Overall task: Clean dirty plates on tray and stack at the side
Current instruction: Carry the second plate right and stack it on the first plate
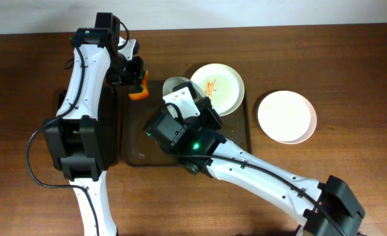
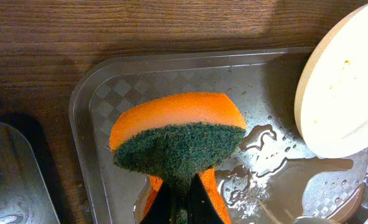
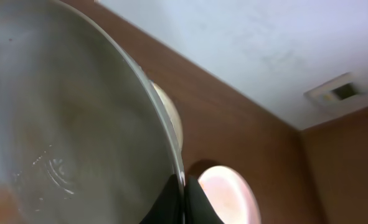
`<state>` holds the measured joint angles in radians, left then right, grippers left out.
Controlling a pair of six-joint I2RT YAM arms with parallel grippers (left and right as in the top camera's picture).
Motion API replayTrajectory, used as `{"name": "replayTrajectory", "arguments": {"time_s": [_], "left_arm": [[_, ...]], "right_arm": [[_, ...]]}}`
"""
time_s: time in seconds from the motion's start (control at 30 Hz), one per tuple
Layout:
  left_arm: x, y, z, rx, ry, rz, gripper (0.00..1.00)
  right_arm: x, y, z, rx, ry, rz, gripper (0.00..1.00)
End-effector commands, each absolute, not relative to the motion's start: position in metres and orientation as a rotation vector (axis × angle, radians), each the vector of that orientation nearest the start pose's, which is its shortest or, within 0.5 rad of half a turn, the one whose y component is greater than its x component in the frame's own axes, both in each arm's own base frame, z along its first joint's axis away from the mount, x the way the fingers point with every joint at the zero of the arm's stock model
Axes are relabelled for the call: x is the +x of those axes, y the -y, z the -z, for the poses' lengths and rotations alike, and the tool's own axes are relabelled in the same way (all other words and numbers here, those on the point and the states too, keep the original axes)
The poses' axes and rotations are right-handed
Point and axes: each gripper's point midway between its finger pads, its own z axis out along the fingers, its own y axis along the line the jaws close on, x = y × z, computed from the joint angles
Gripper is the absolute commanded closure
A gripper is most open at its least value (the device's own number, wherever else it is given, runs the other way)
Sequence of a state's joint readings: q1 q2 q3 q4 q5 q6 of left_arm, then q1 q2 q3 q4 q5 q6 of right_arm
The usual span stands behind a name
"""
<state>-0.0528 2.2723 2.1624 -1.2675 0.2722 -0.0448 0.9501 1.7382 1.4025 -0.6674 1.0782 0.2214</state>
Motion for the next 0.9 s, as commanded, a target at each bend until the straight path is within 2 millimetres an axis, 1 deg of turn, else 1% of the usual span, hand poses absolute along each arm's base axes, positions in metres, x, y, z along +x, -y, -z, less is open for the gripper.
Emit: {"name": "replayTrajectory", "arguments": {"time_s": [0.0, 0.1, 0.13, 0.2, 0.27, 0.3, 0.33, 0.4, 0.43, 0.5, 0.57, 0.63, 0.67, 0.7, 0.73, 0.8, 0.87], "left_arm": [[0.487, 0.068, -0.122, 0.075, -2.905, 0.399, 1.0], [0.487, 0.068, -0.122, 0.075, -2.905, 0.399, 1.0], [0.487, 0.068, -0.122, 0.075, -2.905, 0.399, 1.0], [0.487, 0.068, -0.121, 0.075, -2.906, 0.399, 1.0], [0.487, 0.068, -0.122, 0.075, -2.905, 0.399, 1.0], [0.487, 0.068, -0.122, 0.075, -2.905, 0.399, 1.0], [0.487, 0.068, -0.122, 0.074, -2.905, 0.398, 1.0], [0.487, 0.068, -0.121, 0.073, -2.906, 0.399, 1.0], [0.487, 0.068, -0.121, 0.074, -2.906, 0.399, 1.0], [0.487, 0.068, -0.121, 0.074, -2.906, 0.398, 1.0], [0.487, 0.068, -0.122, 0.074, -2.906, 0.399, 1.0], [0.487, 0.068, -0.121, 0.073, -2.907, 0.399, 1.0], [0.487, 0.068, -0.121, 0.073, -2.908, 0.399, 1.0], [0.486, 0.068, -0.121, 0.073, -2.909, 0.399, 1.0], [0.487, 0.068, -0.121, 0.073, -2.909, 0.399, 1.0], [0.487, 0.068, -0.121, 0.073, -2.908, 0.398, 1.0], [0.488, 0.068, -0.122, 0.074, -2.904, 0.398, 1.0]], "right_arm": [[0.353, -0.23, -0.239, -0.336, -1.913, 0.782, 0.96], [0.353, -0.23, -0.238, -0.332, -1.914, 0.78, 0.96], [0.353, -0.232, -0.235, -0.345, -1.929, 0.76, 0.96], [0.351, -0.242, -0.221, -0.398, -1.995, 0.678, 0.96], [0.346, -0.25, -0.201, -0.399, -2.101, 0.546, 0.96], [0.342, -0.253, -0.184, -0.399, -2.203, 0.443, 0.96], [0.34, -0.255, -0.174, -0.393, -2.264, 0.38, 0.96], [0.337, -0.256, -0.154, -0.363, -2.419, 0.202, 0.96], [0.338, -0.256, -0.148, -0.354, -2.485, 0.109, 0.96], [0.347, -0.245, -0.144, -0.29, -2.578, -0.055, 0.96], [0.364, -0.218, -0.149, -0.161, -2.638, -0.22, 0.96], [0.381, -0.184, -0.153, -0.026, -2.661, -0.304, 0.96], [0.389, -0.16, -0.152, 0.062, -2.675, -0.33, 0.96], [0.397, -0.123, -0.15, 0.194, -2.691, -0.336, 0.96], [0.4, -0.095, -0.147, 0.289, -2.699, -0.312, 0.96], [0.401, -0.051, -0.141, 0.44, -2.707, -0.271, 0.96], [0.395, 0.002, -0.132, 0.622, -2.71, -0.221, 0.96]]}}
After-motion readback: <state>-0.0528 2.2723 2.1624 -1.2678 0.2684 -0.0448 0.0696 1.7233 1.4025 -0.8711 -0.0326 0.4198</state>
